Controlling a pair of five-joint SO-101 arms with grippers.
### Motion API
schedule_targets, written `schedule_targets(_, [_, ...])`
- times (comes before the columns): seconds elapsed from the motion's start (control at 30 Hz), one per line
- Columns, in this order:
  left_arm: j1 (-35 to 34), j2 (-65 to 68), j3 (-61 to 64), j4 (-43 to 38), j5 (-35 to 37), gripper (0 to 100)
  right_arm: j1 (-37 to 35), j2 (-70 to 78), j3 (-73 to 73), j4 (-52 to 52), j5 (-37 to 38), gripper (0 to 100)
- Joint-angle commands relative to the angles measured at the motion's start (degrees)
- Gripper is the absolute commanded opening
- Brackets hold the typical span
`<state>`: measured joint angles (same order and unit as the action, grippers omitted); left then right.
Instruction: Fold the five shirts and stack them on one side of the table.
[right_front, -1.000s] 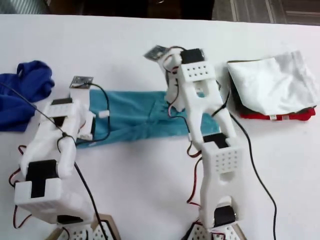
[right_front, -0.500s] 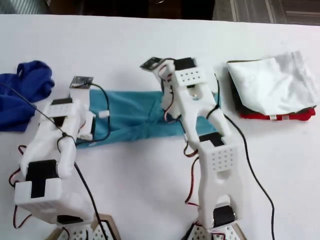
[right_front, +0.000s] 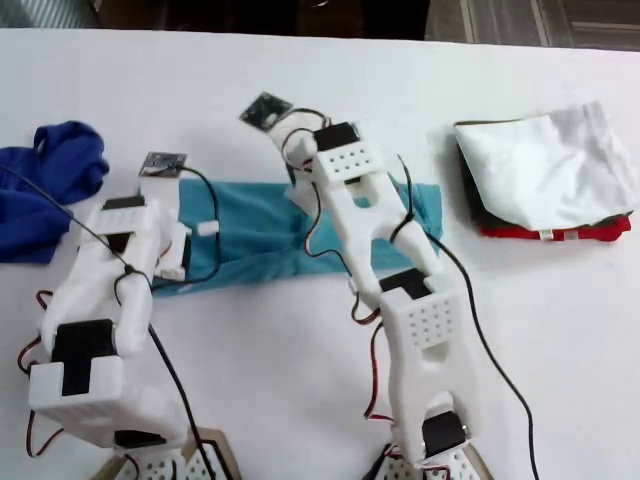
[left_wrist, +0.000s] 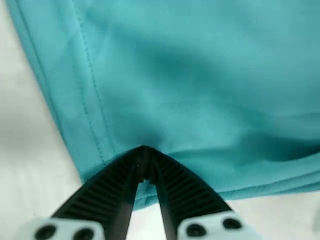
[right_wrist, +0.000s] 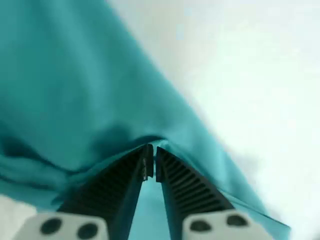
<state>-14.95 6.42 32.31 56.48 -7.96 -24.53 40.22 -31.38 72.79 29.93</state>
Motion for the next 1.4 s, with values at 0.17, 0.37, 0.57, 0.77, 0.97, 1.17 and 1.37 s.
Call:
schedule_targets(0.17, [-0.62,0.44,-1.63,-0.35,-0.62,3,8.13,-7.16,-1.58,4.62,-7.21,1.9])
schedule_targets(0.37, [-0.62,0.44,-1.63,-0.35,-0.62,3,15.96,-8.57,-1.23,14.9,-7.12,1.9])
schedule_targets(0.57, [-0.62,0.44,-1.63,-0.35,-0.62,3,21.76,-4.7,-1.14,19.47,-4.31,1.9])
schedule_targets(0.77, [-0.62,0.44,-1.63,-0.35,-0.62,3,23.6,-0.48,-1.67,19.12,0.09,1.9])
schedule_targets(0.97, [-0.62,0.44,-1.63,-0.35,-0.62,3,23.34,-6.11,-1.67,21.58,0.09,1.9])
schedule_targets(1.17, [-0.62,0.44,-1.63,-0.35,-0.62,3,17.45,-16.04,-0.26,23.34,-0.35,1.9])
schedule_targets(1.37, [-0.7,0.44,-1.63,-0.35,-0.62,3,8.31,-17.54,11.16,20.44,-0.35,2.0])
